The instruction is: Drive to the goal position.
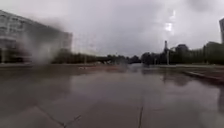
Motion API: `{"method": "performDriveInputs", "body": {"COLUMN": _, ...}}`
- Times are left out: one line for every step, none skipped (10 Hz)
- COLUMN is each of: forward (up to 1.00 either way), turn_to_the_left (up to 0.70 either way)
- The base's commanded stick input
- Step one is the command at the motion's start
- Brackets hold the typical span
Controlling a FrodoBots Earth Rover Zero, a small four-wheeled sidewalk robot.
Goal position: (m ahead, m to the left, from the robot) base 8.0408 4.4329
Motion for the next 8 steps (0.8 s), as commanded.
{"method": "performDriveInputs", "body": {"forward": 0.67, "turn_to_the_left": 0.34}}
{"method": "performDriveInputs", "body": {"forward": 0.68, "turn_to_the_left": 0.34}}
{"method": "performDriveInputs", "body": {"forward": 0.67, "turn_to_the_left": 0.33}}
{"method": "performDriveInputs", "body": {"forward": 0.68, "turn_to_the_left": 0.01}}
{"method": "performDriveInputs", "body": {"forward": 0.67, "turn_to_the_left": 0.0}}
{"method": "performDriveInputs", "body": {"forward": 0.68, "turn_to_the_left": 0.0}}
{"method": "performDriveInputs", "body": {"forward": 0.67, "turn_to_the_left": 0.0}}
{"method": "performDriveInputs", "body": {"forward": 0.68, "turn_to_the_left": 0.0}}
